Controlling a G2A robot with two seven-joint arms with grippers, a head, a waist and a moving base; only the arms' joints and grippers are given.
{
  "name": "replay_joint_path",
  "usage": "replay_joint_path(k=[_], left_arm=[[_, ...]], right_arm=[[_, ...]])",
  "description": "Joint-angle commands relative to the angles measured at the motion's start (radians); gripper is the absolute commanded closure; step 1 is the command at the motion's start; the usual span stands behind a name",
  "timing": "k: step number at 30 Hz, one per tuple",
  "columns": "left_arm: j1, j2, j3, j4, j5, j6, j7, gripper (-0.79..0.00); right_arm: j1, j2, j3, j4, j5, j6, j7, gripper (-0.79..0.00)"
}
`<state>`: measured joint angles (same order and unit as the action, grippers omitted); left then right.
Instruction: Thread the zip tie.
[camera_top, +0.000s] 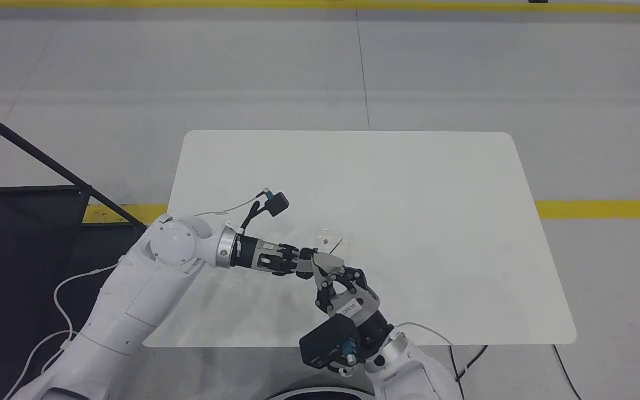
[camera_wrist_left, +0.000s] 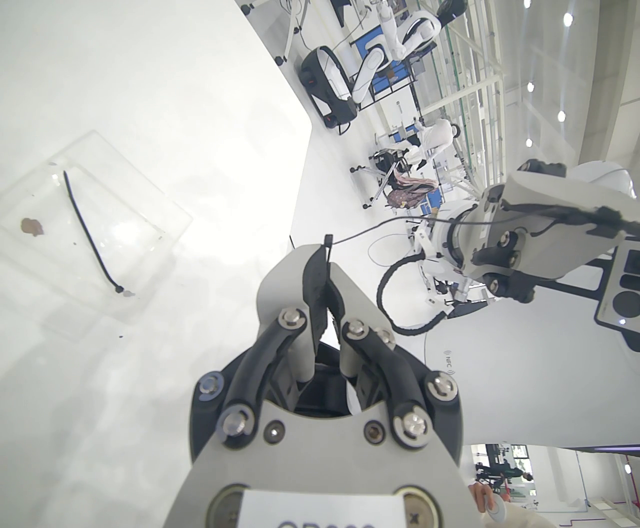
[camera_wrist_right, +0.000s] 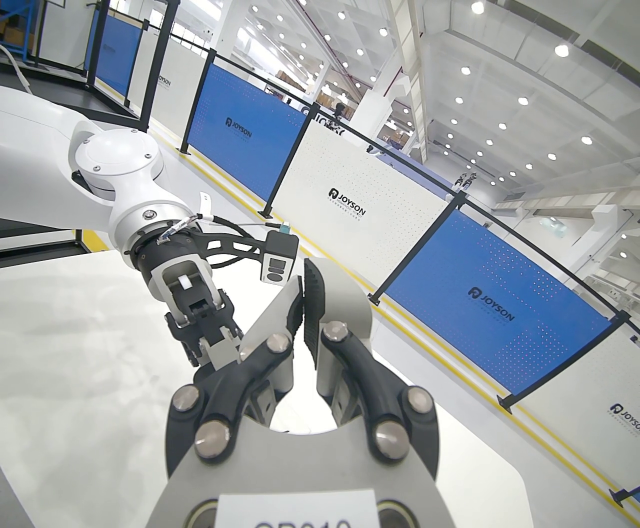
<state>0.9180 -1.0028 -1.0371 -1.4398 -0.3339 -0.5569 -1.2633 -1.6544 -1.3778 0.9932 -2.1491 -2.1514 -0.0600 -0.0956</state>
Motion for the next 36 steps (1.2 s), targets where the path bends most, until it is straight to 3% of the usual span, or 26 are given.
replay_joint_path(k=[1,36], left_arm=[[0.000,0.000,0.000,0.000,0.000,0.000,0.000,0.000],[0.033,0.008,-0.016,-0.044,0.030,0.019,0.043,0.000]], right_arm=[[0.002,0.000,-0.002,0.001,-0.001,0.004,0.004,0.000],[0.007,0.037,0.026,-0.022,0.014,-0.185,-0.007,0.000]])
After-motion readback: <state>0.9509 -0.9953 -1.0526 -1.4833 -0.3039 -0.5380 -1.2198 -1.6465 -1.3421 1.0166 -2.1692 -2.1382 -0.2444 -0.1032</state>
